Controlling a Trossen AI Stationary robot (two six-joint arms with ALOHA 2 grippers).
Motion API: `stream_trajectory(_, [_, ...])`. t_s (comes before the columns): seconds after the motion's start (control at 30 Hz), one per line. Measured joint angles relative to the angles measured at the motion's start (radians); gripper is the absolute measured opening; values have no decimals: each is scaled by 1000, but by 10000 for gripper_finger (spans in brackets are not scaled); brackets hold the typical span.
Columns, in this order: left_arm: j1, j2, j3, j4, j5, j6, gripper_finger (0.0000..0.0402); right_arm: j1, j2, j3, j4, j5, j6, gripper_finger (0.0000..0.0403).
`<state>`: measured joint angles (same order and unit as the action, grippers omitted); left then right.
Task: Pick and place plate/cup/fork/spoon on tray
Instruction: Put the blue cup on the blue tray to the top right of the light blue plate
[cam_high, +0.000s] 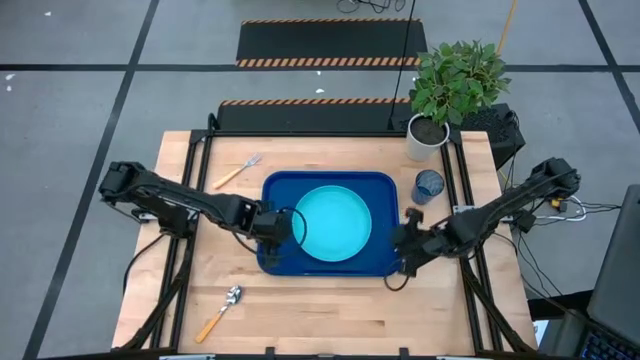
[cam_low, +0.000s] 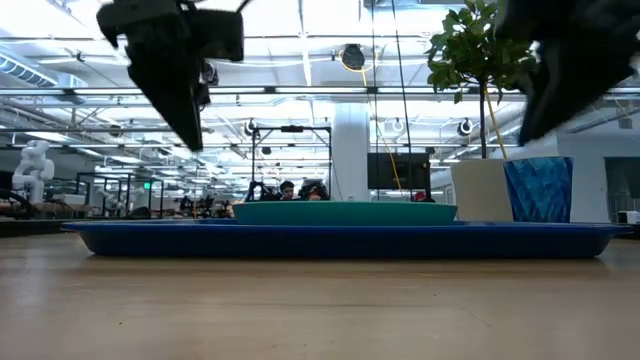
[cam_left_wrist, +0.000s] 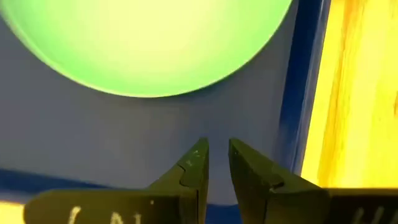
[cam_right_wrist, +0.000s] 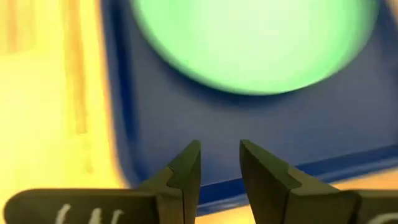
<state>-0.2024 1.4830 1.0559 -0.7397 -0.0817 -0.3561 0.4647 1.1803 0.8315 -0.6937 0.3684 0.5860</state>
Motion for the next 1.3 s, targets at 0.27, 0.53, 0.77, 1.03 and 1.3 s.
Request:
stream_trajectory(0.27, [0,-79,91,-17,-277,105,67,-10,-200,92,-283,361,77,101])
stream_trajectory(0.53, [14,-128,99,364,-380,364,67,-80,-303,95,-489,433,284,100])
stream_trajectory(0.77, [61,-132,99,625,-244,498,67,-145,-310,95,-771,407,439,100])
stream_trajectory(1.03, [79,-129,99,765,-172,538,67,-248,-319,95,-852,356,460,100])
stream_trajectory(1.3, [109,-142,8,649,-257,491,67,-412,-312,95,-847,336,358,100])
